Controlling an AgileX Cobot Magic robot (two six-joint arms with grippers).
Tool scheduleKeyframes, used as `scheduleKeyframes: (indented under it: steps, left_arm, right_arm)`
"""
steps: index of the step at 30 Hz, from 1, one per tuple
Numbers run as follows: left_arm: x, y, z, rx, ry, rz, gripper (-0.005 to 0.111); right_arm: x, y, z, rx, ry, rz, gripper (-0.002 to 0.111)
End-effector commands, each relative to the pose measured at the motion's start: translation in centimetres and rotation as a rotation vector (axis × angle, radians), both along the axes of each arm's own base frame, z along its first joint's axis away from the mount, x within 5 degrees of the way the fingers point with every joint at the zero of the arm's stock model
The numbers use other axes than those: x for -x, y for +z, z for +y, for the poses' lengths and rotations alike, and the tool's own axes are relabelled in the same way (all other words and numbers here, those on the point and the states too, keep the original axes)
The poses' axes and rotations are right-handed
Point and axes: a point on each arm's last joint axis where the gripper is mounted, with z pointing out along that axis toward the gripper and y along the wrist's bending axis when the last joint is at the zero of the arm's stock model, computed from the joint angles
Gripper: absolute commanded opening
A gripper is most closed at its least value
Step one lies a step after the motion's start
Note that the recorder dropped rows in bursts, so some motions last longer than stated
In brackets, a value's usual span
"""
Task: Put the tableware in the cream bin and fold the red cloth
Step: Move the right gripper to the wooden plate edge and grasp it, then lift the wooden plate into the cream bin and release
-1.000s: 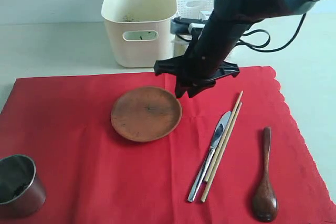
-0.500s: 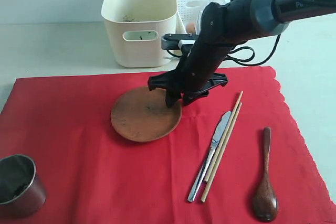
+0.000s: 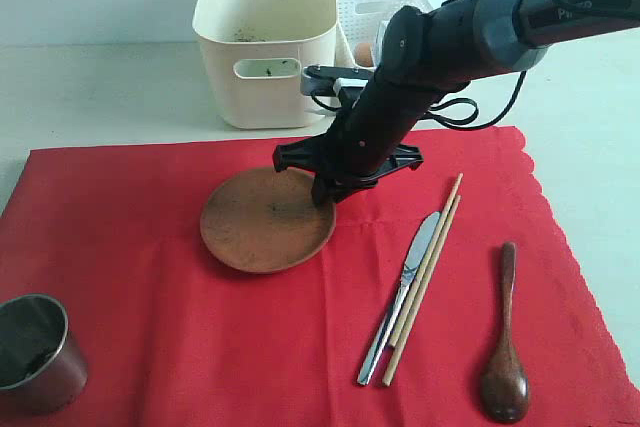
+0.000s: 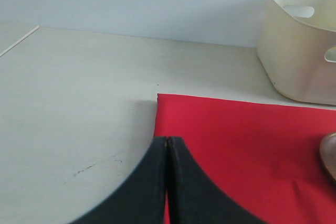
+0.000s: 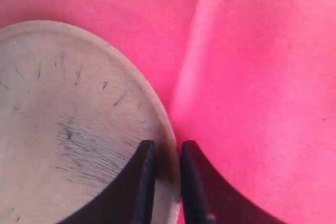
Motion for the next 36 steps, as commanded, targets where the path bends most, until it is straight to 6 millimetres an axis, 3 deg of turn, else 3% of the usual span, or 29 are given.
scheduleKeyframes:
  steps: [1,14,26,36]
  left_arm:
    - [0.0,0.1,0.0,0.001,-0.001,-0.013,0.001]
    - [0.0,0.1,0.0,0.001,-0.001,-0.013,0.001]
    - [0.0,0.1,0.0,0.001,-0.001,-0.013,0.001]
    - [0.0,0.1,0.0,0.001,-0.001,-0.013,0.001]
  right_arm:
    - [0.0,0.1,-0.1,0.008,0.022,-0.014,0.000]
    - [1.1,8.1,-0.1,-0.119,0.011,-0.102,0.000]
    - [1.9,11.6,-0.3,-0.191,-0.001,-0.136,0.000]
    - [1.9,16.1,-0.2,-0.302,-0.017,-0.292,0.000]
